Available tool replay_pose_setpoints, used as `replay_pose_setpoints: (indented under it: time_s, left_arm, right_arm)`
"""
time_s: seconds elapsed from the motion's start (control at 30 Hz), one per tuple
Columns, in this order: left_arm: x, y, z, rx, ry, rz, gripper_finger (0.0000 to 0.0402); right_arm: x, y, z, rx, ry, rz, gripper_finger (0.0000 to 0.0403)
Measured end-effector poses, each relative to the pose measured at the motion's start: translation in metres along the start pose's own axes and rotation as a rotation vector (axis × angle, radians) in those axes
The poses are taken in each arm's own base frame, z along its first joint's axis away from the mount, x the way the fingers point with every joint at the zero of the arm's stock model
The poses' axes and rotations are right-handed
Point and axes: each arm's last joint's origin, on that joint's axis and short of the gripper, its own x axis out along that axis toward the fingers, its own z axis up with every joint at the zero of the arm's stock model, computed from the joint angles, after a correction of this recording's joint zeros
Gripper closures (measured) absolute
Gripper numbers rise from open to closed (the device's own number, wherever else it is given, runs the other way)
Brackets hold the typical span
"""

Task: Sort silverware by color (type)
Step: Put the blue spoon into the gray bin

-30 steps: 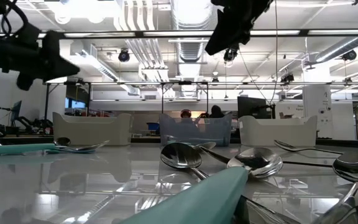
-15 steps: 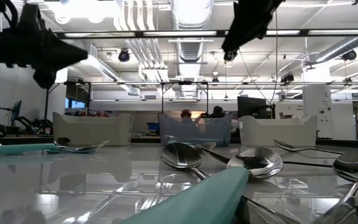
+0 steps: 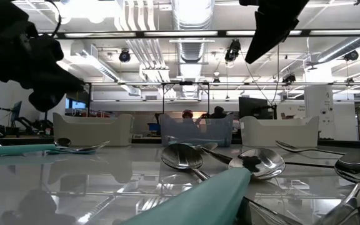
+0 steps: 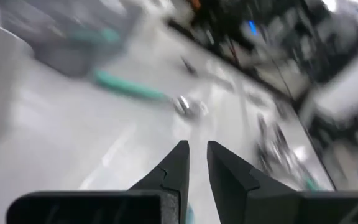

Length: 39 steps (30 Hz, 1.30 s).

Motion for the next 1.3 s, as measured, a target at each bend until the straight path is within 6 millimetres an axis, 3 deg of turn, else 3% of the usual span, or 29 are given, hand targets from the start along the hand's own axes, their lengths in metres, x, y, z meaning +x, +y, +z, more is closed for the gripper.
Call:
replay_pose_setpoints:
  time_s: [0.3,0.53,0.77,0.93,1.07,1.3]
  left_arm:
    - [-0.001,-0.018,0.025,0.117,0.36,0.099,0.0361]
    - [0.015,-0.019,0.024,0.22,0.559,0.226,0.0361]
    - [0.035,-0.012,0.013,-0.114,0.564,0.51,0.0361]
    - [0.049,-0.024,0.03,-0.224,0.486,0.6,0.0361]
    - [0.061,-0.032,0.037,-0.269,0.563,0.642,0.0361]
    - [0.077,-0.041,0.04,-0.235,0.726,0.863,0.0361]
  right_arm:
    - [0.004,0.0,-0.005,0.017,0.017,-0.009,0.0309]
    - [0.008,0.0,-0.009,0.007,0.033,-0.016,0.031]
    - [0.016,-0.001,-0.02,-0.004,0.069,-0.033,0.031]
    - [0.016,-0.001,-0.021,-0.005,0.07,-0.034,0.031]
    - [0.016,0.0,-0.02,-0.005,0.06,-0.033,0.031]
    - [0.018,-0.001,-0.018,-0.078,0.008,-0.092,0.031]
